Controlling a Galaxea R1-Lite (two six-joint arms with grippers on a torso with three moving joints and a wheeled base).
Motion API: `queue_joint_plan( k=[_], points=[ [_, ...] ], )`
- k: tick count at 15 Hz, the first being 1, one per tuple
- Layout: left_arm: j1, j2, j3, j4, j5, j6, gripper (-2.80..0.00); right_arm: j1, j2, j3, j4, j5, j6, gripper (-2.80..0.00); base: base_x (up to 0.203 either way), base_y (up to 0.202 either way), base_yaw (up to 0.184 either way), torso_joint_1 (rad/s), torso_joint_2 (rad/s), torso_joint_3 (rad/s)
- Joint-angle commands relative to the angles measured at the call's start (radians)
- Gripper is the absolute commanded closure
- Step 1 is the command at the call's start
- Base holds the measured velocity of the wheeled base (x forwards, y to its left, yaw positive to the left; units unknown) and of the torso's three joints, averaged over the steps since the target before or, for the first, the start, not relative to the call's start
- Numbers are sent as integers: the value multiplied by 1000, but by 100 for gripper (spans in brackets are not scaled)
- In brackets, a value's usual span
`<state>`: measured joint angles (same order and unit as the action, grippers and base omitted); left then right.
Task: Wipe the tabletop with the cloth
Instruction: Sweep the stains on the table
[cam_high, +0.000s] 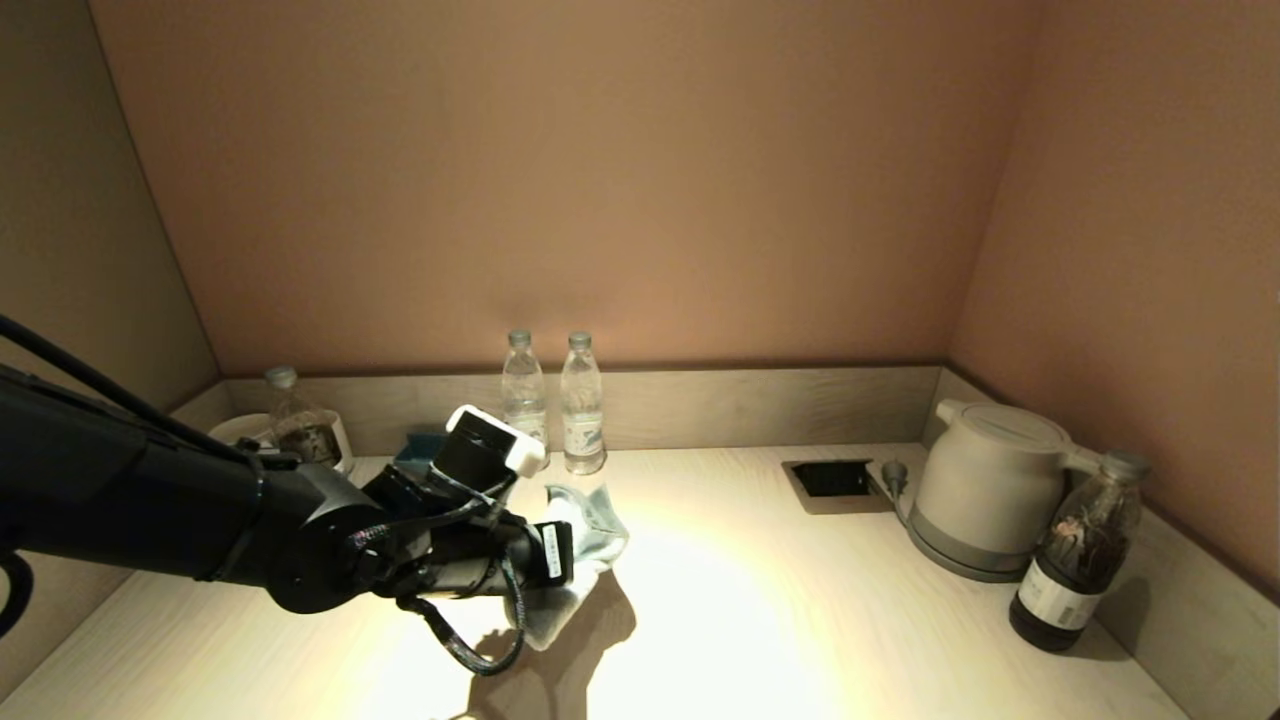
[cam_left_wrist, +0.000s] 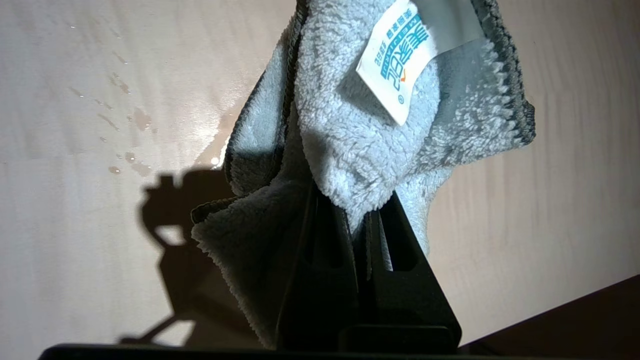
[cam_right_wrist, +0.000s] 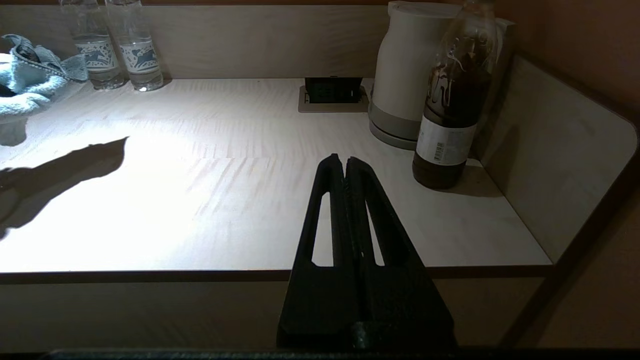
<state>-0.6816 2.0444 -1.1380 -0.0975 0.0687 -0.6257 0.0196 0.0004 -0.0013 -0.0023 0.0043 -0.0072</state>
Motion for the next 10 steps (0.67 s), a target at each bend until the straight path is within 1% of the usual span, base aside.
queue_joint_plan(
  k=[1,2,3,4,6,10],
  points=[
    [-49,40,-35,2,6,-8,0,0,1,1,-1,0,0,0,0,0,0,0,0,0],
    [-52,42,-37,2,8,-9,0,0,1,1,-1,0,0,0,0,0,0,0,0,0],
    [-75,51,-48,-1,20,-8,0,0,1,0,-1,0,0,0,0,0,0,0,0,0],
    [-114,66,-63,-7,33,-7,0,0,1,1,-1,0,0,0,0,0,0,0,0,0],
    [-155,94,-113,-6,40,-4,0,0,1,0,-1,2,0,0,0,0,0,0,0,0],
    [-191,141,-173,-11,40,0,0,0,1,1,-1,0,0,0,0,0,0,0,0,0]
  ],
)
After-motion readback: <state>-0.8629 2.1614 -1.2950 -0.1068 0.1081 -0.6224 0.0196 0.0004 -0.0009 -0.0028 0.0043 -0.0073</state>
